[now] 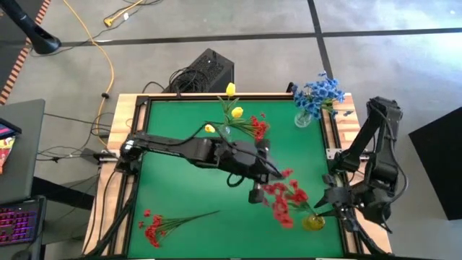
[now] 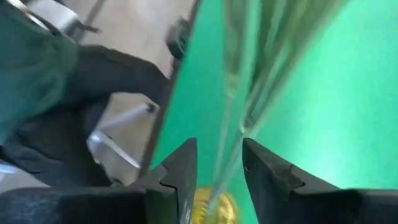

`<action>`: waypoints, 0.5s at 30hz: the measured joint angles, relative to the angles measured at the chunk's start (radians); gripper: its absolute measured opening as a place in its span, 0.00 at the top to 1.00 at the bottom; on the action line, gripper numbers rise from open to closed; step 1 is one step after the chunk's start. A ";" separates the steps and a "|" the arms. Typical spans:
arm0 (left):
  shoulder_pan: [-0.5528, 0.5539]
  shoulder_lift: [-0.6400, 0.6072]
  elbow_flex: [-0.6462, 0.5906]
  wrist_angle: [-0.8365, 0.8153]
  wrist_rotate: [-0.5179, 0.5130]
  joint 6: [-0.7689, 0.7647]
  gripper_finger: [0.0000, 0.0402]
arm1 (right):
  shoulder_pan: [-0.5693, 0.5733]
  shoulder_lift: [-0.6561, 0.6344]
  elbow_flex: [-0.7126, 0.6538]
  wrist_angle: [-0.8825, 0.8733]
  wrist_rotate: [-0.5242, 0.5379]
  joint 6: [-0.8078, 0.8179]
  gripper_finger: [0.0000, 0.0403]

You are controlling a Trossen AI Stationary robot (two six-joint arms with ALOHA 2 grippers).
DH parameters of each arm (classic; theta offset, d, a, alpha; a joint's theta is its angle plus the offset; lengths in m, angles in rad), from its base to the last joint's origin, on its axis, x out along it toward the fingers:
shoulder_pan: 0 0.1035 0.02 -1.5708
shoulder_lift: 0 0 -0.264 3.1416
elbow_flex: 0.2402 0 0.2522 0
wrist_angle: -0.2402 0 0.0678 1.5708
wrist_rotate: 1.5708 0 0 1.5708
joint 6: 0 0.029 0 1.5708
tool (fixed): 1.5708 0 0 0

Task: Sort flowers into vase by color
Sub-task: Put the center red flowers into the yellow vase

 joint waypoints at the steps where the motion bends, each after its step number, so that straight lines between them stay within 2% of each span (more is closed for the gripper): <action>1: -0.001 -0.011 0.012 -0.035 -0.042 0.014 1.00 | 0.000 0.008 0.000 -0.013 0.000 0.014 0.60; 5: -0.001 -0.069 0.025 -0.099 -0.141 0.042 1.00 | -0.001 0.027 0.000 -0.049 0.000 0.078 0.52; 10: 0.000 -0.132 0.025 -0.146 -0.179 0.054 1.00 | -0.005 0.036 0.000 -0.051 0.004 0.130 0.42; 15: 0.000 -0.177 0.025 -0.162 -0.189 0.058 1.00 | -0.033 0.062 0.000 -0.032 0.003 0.126 0.40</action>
